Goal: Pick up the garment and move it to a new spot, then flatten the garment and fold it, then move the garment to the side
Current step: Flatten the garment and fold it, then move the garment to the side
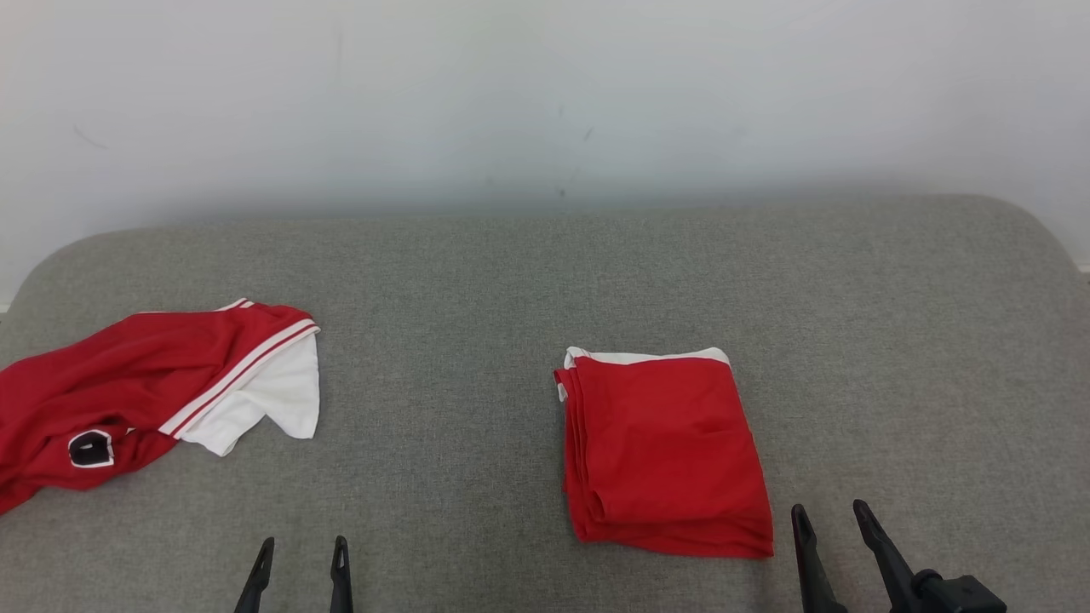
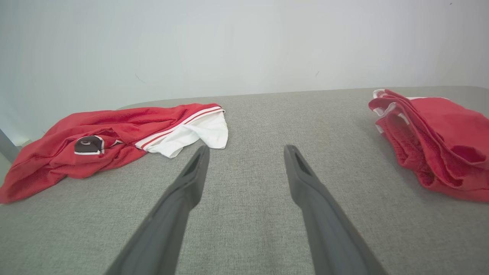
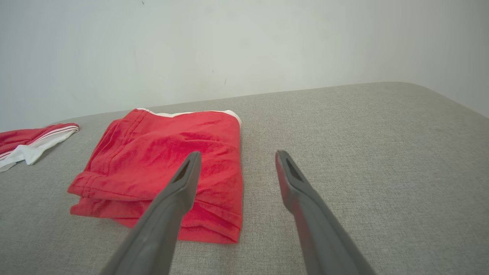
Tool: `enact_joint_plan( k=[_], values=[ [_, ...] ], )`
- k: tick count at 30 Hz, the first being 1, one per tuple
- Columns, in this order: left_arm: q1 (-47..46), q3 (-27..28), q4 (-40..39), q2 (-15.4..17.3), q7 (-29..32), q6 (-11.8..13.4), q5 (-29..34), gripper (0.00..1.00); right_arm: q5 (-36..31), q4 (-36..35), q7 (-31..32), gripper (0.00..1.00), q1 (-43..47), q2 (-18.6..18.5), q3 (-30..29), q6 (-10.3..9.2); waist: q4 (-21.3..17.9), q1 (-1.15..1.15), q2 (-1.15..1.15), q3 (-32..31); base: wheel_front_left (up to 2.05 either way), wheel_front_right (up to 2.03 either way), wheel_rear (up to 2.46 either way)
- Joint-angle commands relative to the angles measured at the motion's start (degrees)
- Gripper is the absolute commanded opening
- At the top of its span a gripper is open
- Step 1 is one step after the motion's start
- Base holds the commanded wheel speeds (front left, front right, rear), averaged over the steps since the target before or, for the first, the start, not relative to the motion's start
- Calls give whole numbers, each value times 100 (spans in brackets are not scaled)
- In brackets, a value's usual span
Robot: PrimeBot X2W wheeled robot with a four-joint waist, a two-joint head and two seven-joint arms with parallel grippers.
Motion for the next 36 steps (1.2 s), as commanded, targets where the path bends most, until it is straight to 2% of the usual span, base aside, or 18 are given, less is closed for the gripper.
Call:
enact_joint_plan(
  k=[1, 8, 14, 17, 25, 30, 36],
  values=[
    [46, 17, 15, 0, -18, 5, 13, 100, -37, -5, -2, 100, 67, 17, -10, -11, 7, 0, 0, -6, 0, 0, 0],
    [21, -20, 39, 0, -18, -35, 19, 100, -42, 21, -2, 100, -69, 37, -20, -11, 107, 0, 0, -23, 0, 0, 0],
    [33, -86, 31, 0, -18, -45, 1, 100, -47, 241, -2, 100, -538, -175, 81, -11, 260, 0, 0, 11, 0, 0, 0],
    [23, -125, 39, -1, -18, -52, -8, 100, -67, 695, -2, 100, -946, -309, 126, -11, 353, 0, 0, 79, 0, 0, 0],
    [-204, -244, 66, -1, -18, -40, -33, 100, 96, 2480, -2, 100, -2141, -561, 288, -11, 645, 0, 0, 423, 0, 0, 0],
    [-308, -299, 75, 0, -18, -15, -51, 100, 285, 3356, -2, 100, -2635, -576, 522, -11, 744, 0, 0, 566, 0, 0, 0],
    [-354, -363, 79, 0, -18, 30, -58, 100, 569, 4030, -1, 100, -2922, -491, 772, -11, 754, 0, 0, 599, 0, 0, 0]
  ],
)
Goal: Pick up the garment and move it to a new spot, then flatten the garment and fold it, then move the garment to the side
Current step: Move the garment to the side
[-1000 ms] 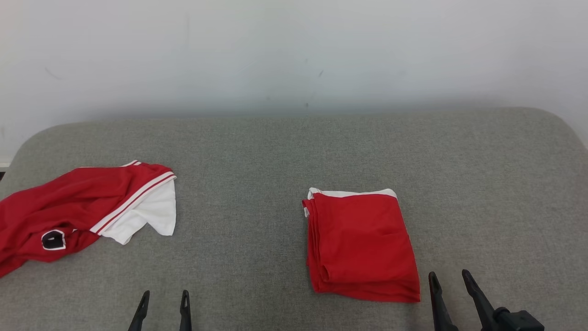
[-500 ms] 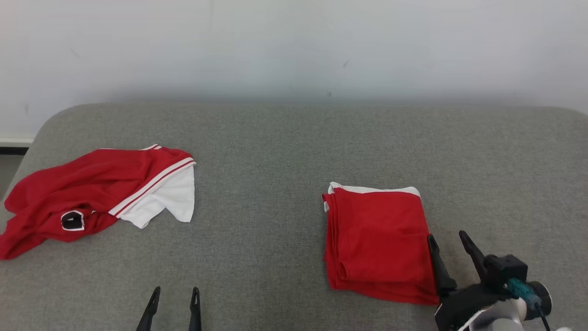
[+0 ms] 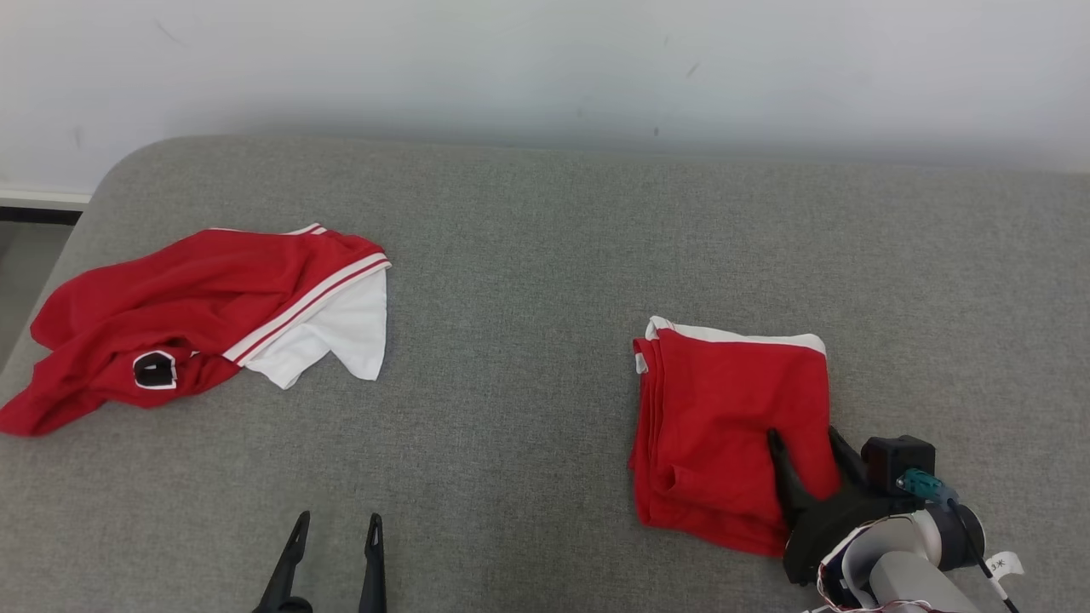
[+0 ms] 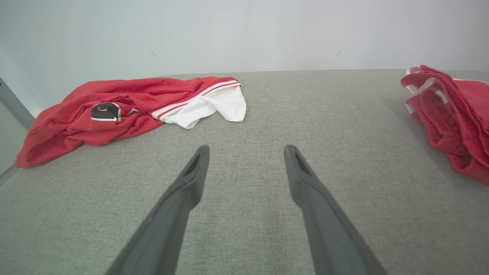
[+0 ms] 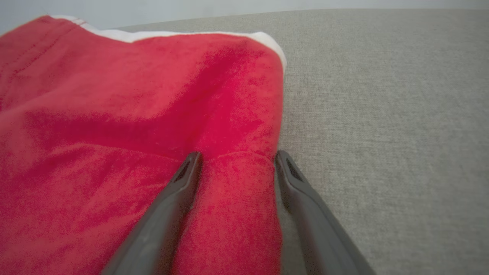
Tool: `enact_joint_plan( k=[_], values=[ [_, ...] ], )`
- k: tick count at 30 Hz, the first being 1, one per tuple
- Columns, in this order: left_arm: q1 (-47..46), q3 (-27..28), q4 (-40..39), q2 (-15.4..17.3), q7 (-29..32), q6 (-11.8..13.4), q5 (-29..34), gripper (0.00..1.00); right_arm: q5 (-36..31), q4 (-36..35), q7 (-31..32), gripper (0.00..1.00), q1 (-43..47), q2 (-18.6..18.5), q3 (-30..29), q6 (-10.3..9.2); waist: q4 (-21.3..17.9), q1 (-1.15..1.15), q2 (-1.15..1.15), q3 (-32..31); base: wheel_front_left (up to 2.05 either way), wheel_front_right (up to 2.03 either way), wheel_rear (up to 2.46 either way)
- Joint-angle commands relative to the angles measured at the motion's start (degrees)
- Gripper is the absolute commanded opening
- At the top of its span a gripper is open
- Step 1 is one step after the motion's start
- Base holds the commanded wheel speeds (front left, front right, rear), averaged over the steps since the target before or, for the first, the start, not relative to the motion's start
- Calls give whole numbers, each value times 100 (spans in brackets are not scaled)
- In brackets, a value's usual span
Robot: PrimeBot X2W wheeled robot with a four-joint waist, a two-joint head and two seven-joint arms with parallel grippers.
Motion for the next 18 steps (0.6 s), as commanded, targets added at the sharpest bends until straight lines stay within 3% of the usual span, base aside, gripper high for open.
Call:
enact_joint_plan(
  k=[1, 2, 3, 12, 18],
  values=[
    [-92, -13, 12, -2, -18, 7, -15, 100, 107, 177, 20, 98, -7, 65, 117, -11, -3, -1, 0, -14, 0, 0, 0],
    [-94, -19, 23, -2, -18, 13, -20, 100, 137, 256, 20, 17, -31, 72, 209, -11, -4, -1, 0, -29, 0, 0, 0],
    [-95, -19, 34, -1, -18, 12, -24, 100, 190, 307, 20, 0, -67, 71, 275, -11, -8, -1, 0, -39, 0, 0, 0],
    [-85, -63, -67, -2, -18, 28, -98, 100, 220, -55, 11, 0, -304, -326, 475, -11, -128, -1, 0, 14, 0, 0, 0],
    [-312, -231, -237, -2, -18, -73, -44, 100, 40, -150, 10, 0, -869, -802, 771, -11, -320, -1, 0, 376, 0, 0, 0]
  ],
)
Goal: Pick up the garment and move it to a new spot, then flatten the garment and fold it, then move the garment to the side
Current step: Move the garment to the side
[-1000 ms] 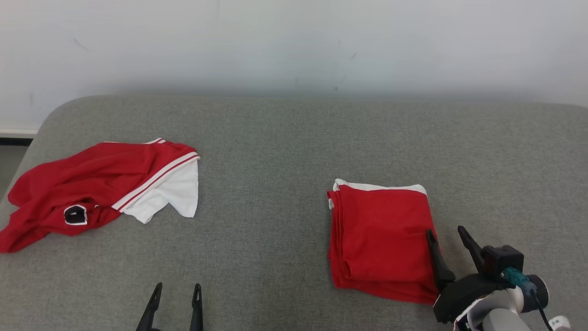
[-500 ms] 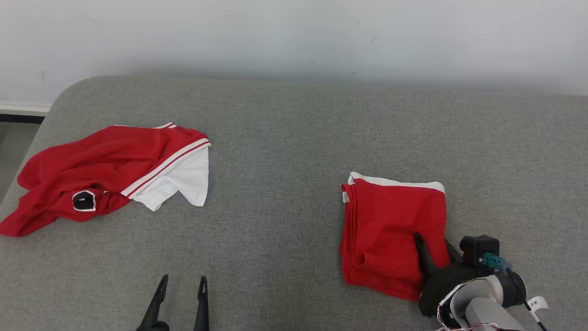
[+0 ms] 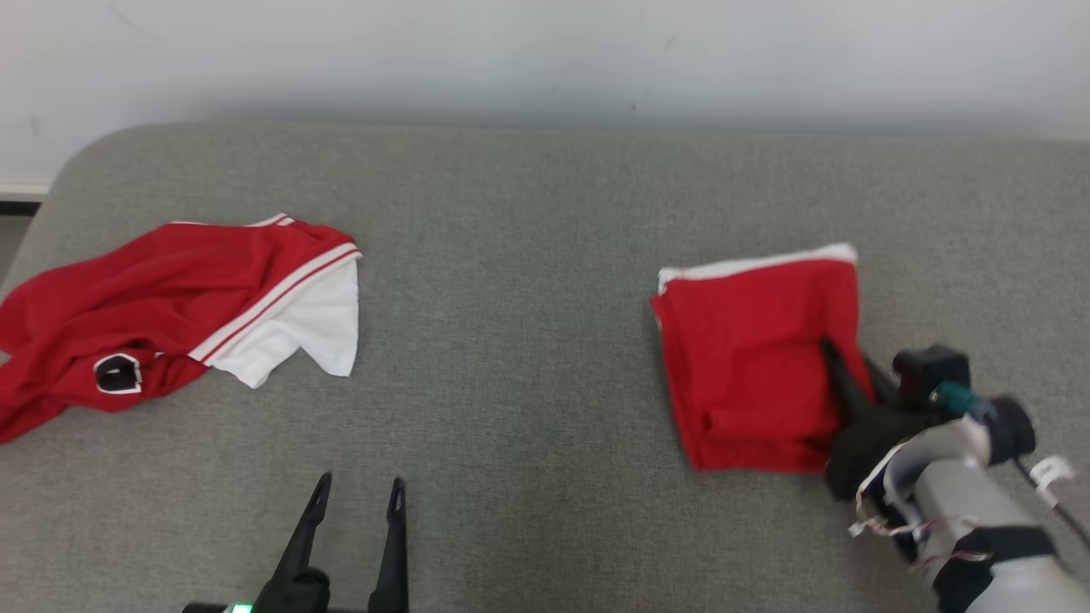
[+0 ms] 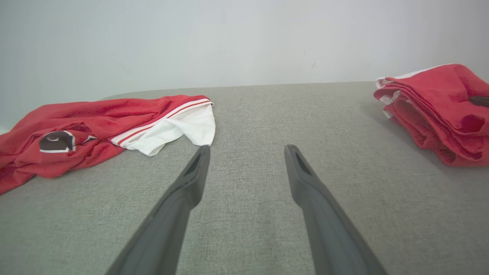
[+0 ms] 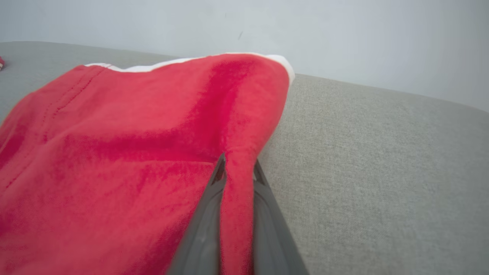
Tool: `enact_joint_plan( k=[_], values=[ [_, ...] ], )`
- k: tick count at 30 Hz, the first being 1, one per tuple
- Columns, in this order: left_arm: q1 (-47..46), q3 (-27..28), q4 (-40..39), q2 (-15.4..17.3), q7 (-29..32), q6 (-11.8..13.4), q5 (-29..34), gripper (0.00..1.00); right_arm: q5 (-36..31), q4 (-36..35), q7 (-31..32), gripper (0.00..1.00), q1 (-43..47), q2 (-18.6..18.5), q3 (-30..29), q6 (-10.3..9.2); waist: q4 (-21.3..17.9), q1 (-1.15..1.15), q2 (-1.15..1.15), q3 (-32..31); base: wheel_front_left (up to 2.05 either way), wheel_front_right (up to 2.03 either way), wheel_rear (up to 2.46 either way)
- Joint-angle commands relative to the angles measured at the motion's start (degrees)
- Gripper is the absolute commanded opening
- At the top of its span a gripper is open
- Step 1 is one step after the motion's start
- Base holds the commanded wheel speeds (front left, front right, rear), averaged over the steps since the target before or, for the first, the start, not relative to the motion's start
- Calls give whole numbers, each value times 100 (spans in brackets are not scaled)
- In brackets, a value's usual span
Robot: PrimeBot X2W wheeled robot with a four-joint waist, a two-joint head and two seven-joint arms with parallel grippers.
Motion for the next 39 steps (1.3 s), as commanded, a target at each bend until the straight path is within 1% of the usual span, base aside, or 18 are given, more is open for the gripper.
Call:
enact_joint_plan(
  k=[1, 9, 17, 23, 24, 27, 31, 37, 39],
  values=[
    [-150, -61, -75, -2, -18, -33, 26, 100, -80, -13, -2, 0, -190, -175, 93, -11, -154, 0, -1, 269, 0, 0, 0],
    [-579, -381, -375, -1, -18, -15, 138, 100, -200, 143, -2, 0, -1081, -979, 719, -12, -447, 0, -1, 937, 0, 0, 0],
    [-823, -422, -667, 61, -18, -43, 304, 100, -211, 184, -1, 0, -1737, -1572, 1210, -12, -918, 0, -1, 1456, 0, 0, 0],
    [-969, -416, -867, 214, -18, -25, 393, 100, -213, 200, -1, 0, -2271, -1898, 1499, -12, -1259, 0, -1, 1789, 0, 0, 0],
    [-969, -416, -867, 214, -18, -25, 393, 100, -213, 200, -1, 0, -2271, -1898, 1499, -12, -1259, 0, -1, 1789, 0, 0, 0],
    [-997, -413, -1005, 287, -18, 6, 422, 100, -255, 227, -1, 0, -2514, -2085, 1666, -12, -1393, 0, -1, 1951, 0, 0, 0],
    [-1047, -442, -1216, 387, -18, 49, 456, 100, -233, 328, -2, 0, -2915, -2238, 1808, -12, -1544, 0, -1, 2154, 0, 0, 0],
    [-1151, -578, -1669, 542, -18, 113, 549, 100, -280, 516, -2, 0, -3430, -2470, 1989, -12, -1711, 0, -1, 2480, 0, 0, 0],
    [-1198, -623, -1823, 613, -18, 152, 603, 100, -274, 570, -2, 0, -3626, -2491, 2004, -12, -1777, 0, -1, 2592, 0, 0, 0]
  ],
)
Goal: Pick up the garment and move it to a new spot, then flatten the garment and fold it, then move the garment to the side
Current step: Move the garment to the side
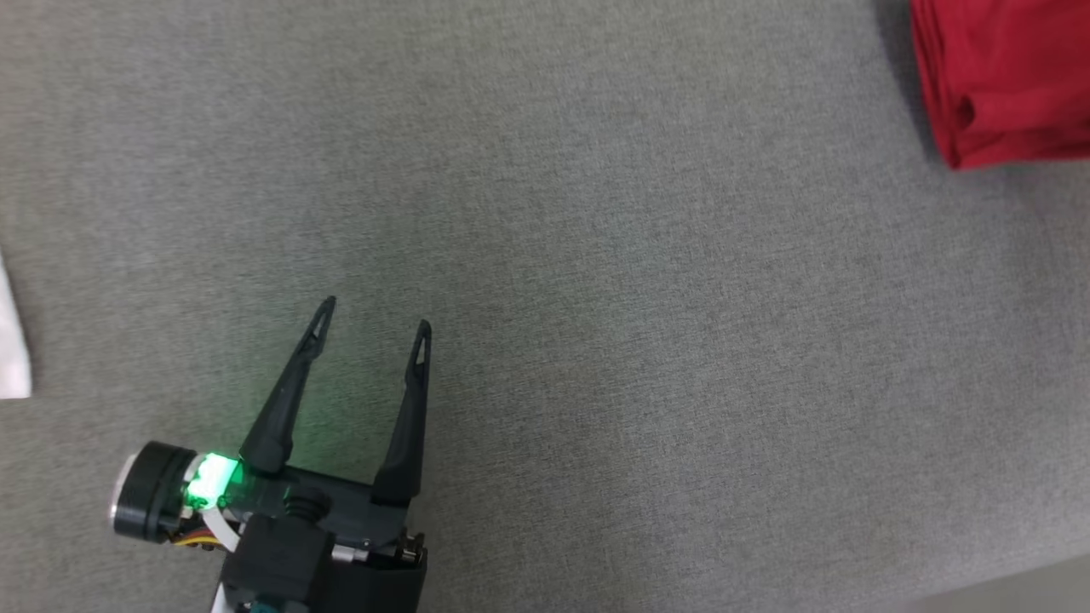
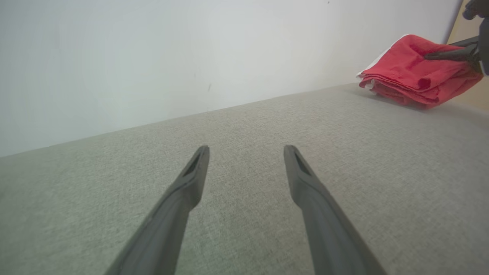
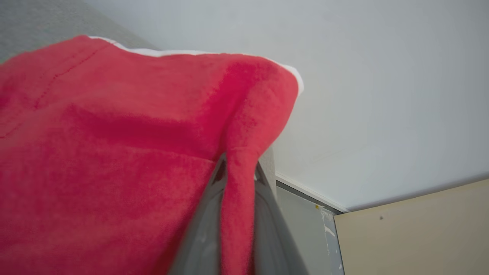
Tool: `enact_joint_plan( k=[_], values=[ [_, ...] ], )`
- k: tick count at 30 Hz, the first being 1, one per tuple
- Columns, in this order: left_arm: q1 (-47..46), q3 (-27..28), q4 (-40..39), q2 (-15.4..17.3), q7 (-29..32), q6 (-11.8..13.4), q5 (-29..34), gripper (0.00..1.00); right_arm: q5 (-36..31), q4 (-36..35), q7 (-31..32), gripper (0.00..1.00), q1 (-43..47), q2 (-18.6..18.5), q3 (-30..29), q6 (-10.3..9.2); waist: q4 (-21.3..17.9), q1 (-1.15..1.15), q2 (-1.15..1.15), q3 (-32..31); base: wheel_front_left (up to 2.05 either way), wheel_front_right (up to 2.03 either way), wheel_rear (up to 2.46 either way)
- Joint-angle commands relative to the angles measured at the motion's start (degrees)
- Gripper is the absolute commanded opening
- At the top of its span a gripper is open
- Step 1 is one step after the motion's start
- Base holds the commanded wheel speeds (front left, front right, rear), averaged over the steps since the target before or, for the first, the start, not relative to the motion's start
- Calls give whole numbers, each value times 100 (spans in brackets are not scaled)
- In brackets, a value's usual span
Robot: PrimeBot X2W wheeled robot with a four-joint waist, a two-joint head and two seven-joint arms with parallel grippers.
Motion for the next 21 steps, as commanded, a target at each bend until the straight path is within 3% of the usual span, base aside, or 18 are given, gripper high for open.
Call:
enact_joint_plan(
  k=[1, 11, 21],
  values=[
    [-99, -4, -68, 55, -18, 44, 62, 100, -26, -1, -1, 0, -140, 5, 17, -12, -215, -1, -1, 261, 0, 0, 0],
    [-74, -162, -507, 280, -18, 325, 38, 100, -162, 232, -1, 0, -601, -168, 141, -12, -319, -1, -1, 501, 0, 0, 0],
    [-136, -253, -556, 398, -17, 529, -47, 100, -212, 523, -1, 0, -814, -72, 220, -12, -247, -1, -1, 543, 0, 0, 0]
  ],
)
